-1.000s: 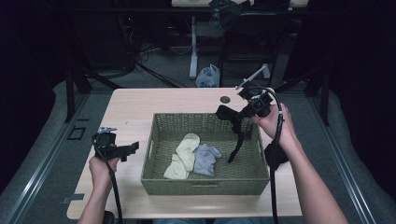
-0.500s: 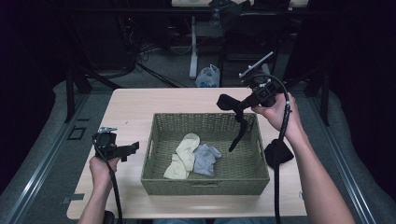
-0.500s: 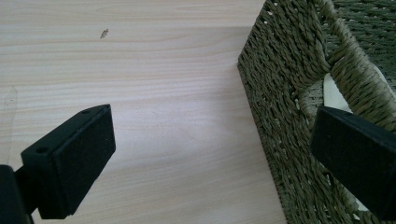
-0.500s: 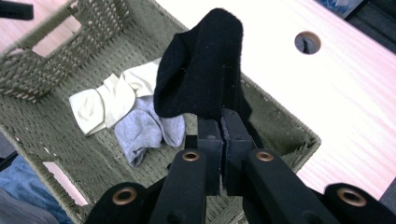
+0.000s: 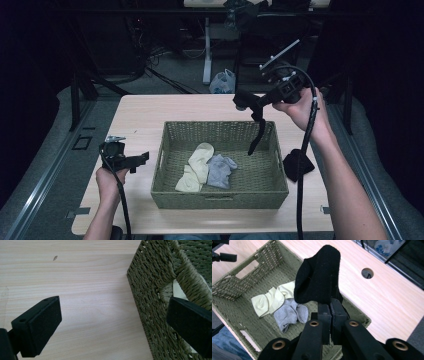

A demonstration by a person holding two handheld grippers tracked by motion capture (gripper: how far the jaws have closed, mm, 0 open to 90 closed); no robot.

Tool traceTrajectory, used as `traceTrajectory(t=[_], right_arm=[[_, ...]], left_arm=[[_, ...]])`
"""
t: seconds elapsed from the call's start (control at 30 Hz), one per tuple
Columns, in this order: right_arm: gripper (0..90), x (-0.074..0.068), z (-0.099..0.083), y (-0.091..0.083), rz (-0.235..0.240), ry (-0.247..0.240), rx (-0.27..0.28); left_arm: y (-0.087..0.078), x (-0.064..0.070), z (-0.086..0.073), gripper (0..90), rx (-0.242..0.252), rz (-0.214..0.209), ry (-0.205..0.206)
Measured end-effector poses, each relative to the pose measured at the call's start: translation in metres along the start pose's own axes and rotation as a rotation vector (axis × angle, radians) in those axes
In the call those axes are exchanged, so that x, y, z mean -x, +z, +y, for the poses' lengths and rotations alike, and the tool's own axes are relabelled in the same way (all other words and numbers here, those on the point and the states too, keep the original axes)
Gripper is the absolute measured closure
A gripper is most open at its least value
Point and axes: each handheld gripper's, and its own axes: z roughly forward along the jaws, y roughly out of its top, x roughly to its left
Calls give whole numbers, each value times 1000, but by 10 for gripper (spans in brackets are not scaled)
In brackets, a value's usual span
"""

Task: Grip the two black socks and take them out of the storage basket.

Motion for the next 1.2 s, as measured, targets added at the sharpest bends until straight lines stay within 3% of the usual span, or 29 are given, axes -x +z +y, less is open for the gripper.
traceTrajectory(t=[0.4, 0.77, 0.93, 1.2], right_arm=[[890, 15, -2, -37, -58, 21, 42], [889, 46, -33, -68, -130, 101, 69], [890, 61, -50, -73, -160, 138, 68], [889, 86, -80, -57, -181, 214, 37]], left_arm=[[0, 0, 0, 6, 0, 0, 0], [0, 0, 0, 6, 1, 2, -1], [0, 1, 0, 6, 3, 4, -1], [1, 1, 0, 6, 2, 7, 0]])
